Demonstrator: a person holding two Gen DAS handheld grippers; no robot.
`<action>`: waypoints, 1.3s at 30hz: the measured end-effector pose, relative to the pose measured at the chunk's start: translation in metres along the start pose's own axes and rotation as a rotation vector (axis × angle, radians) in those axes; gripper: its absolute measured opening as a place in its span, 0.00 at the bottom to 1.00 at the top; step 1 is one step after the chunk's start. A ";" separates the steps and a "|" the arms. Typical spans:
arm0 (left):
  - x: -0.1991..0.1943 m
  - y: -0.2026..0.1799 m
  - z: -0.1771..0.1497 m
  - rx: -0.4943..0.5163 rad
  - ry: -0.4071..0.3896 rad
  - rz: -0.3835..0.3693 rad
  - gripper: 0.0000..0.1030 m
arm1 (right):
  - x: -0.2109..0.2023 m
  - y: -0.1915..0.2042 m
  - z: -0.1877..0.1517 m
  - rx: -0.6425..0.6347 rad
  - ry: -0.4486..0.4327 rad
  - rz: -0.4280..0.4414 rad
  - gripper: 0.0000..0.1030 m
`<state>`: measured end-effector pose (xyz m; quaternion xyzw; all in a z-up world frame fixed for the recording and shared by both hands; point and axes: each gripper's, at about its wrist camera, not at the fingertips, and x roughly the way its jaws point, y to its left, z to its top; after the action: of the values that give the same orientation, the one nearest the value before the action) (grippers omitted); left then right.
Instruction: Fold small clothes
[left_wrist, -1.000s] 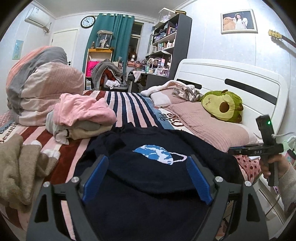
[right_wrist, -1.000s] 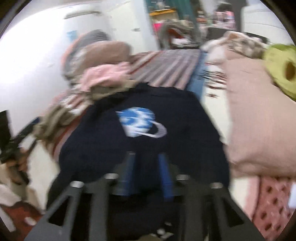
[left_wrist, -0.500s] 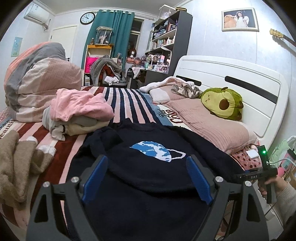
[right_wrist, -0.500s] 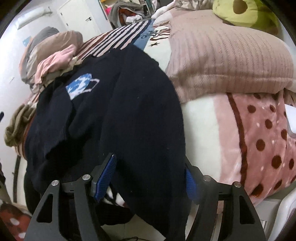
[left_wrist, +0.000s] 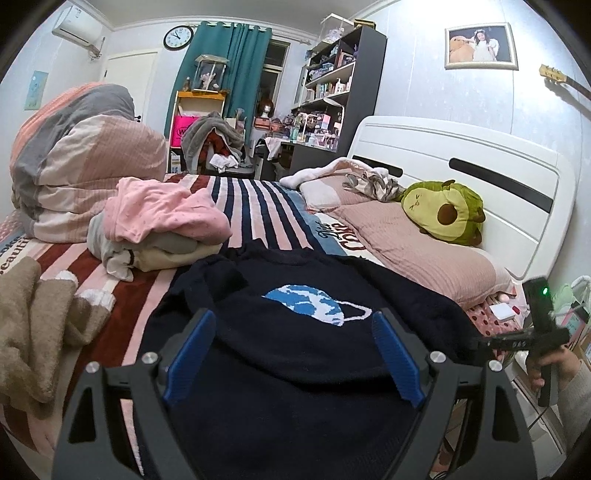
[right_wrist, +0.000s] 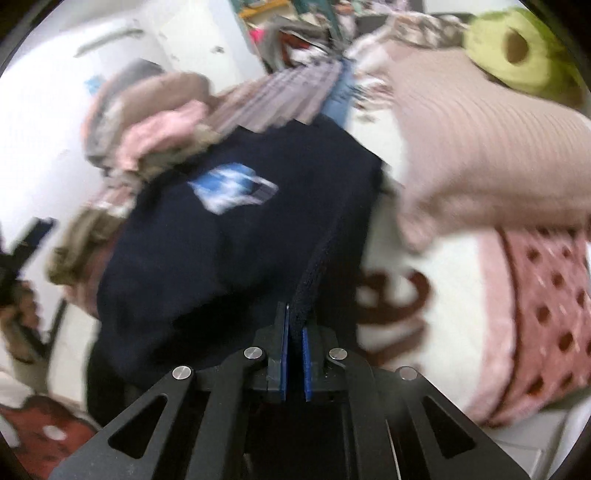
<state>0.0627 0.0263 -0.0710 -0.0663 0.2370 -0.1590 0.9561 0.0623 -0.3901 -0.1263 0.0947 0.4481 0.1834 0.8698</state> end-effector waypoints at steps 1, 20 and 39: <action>-0.001 0.002 0.000 -0.004 -0.004 0.000 0.82 | -0.002 0.011 0.007 -0.020 -0.017 0.040 0.01; -0.023 0.064 -0.011 -0.063 -0.009 0.071 0.84 | 0.144 0.162 0.099 -0.166 0.082 0.379 0.03; 0.023 0.055 -0.048 -0.052 0.177 0.052 0.84 | 0.101 0.104 0.049 -0.115 0.085 0.175 0.41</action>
<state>0.0739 0.0678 -0.1337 -0.0706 0.3262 -0.1330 0.9332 0.1318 -0.2540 -0.1389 0.0753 0.4633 0.2879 0.8348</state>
